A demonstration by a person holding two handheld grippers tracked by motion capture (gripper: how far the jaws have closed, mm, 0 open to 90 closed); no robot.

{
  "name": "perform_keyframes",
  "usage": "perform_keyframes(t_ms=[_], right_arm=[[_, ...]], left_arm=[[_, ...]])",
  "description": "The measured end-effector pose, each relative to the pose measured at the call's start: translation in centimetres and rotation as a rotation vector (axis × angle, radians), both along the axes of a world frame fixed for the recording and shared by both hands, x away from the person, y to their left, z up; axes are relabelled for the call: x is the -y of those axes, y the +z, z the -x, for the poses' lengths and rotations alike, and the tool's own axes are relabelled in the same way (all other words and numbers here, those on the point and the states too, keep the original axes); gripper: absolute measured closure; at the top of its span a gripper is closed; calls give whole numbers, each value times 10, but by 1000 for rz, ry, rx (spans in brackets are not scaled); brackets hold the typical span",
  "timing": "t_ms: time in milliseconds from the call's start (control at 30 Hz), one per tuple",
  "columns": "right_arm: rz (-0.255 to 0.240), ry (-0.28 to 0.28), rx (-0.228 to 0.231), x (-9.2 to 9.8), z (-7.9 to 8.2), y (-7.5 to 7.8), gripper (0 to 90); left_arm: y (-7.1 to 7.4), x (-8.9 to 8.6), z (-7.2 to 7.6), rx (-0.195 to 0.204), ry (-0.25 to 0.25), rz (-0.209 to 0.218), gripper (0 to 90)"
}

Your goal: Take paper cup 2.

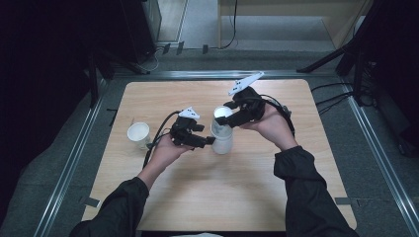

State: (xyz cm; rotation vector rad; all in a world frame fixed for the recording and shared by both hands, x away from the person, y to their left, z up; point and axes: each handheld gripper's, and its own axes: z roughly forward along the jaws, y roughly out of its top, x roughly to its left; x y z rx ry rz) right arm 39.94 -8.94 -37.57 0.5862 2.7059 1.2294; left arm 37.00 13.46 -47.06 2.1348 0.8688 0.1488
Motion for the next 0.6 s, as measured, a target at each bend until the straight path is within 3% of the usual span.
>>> perform_keyframes(t_ms=[167,600], right_arm=[[5,-4,-3,0,0,-1,360],[17,-6,3,-1,1,-1,364]], left_arm=[[4,-3,2,9,1,30,284],[0,2,-1,5,-1,13,261]])
